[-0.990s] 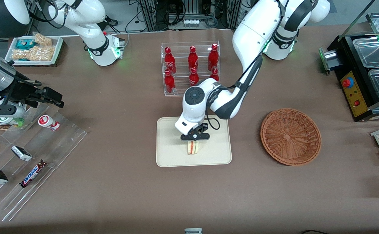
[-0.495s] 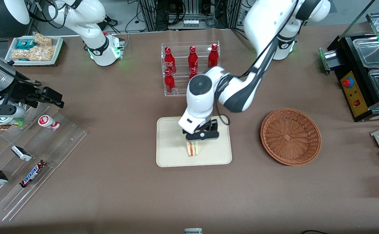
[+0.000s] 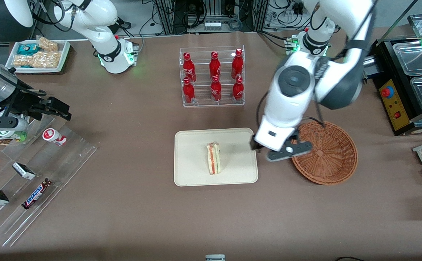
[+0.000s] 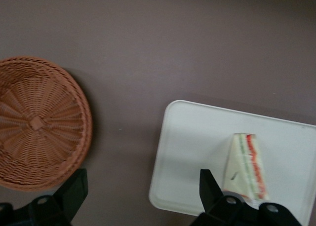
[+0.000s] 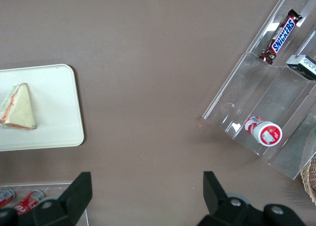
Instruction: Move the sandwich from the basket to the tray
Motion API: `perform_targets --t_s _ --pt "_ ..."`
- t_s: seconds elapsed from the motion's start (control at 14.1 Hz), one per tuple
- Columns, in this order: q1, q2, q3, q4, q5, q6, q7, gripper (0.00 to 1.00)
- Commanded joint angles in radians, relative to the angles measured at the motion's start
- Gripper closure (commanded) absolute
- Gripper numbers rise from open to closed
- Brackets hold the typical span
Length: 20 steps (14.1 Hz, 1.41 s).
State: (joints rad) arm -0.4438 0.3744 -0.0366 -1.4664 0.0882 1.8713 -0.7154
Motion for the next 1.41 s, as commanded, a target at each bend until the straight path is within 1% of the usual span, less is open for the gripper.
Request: perform_targets --t_s 0.0,0.21,0.42,0.57,0.78,0.99,1.13,1.34 --pt "0.11 -0.099 -0.012 -0.113 -0.033 -0.035 0.158 0.0" --pt "0.223 -0.19 -0.011 -0.219 -0.048 -0.038 0.336 0.0" --pt "0.301 -0.283 -0.009 -0.319 -0.056 -0.038 0.476 0.0" --pt "0.358 -0.359 -0.009 -0.365 -0.093 -0.05 0.592 0.0" --pt "0.382 -0.393 -0.003 -0.312 -0.097 -0.171 0.714 0.0" --pt "0.382 -0.399 0.055 -0.188 -0.097 -0.297 0.839 0.0" --pt "0.382 -0.399 0.089 -0.144 -0.097 -0.327 0.876 0.0" --pt "0.381 -0.397 0.09 -0.143 -0.094 -0.317 0.875 0.0"
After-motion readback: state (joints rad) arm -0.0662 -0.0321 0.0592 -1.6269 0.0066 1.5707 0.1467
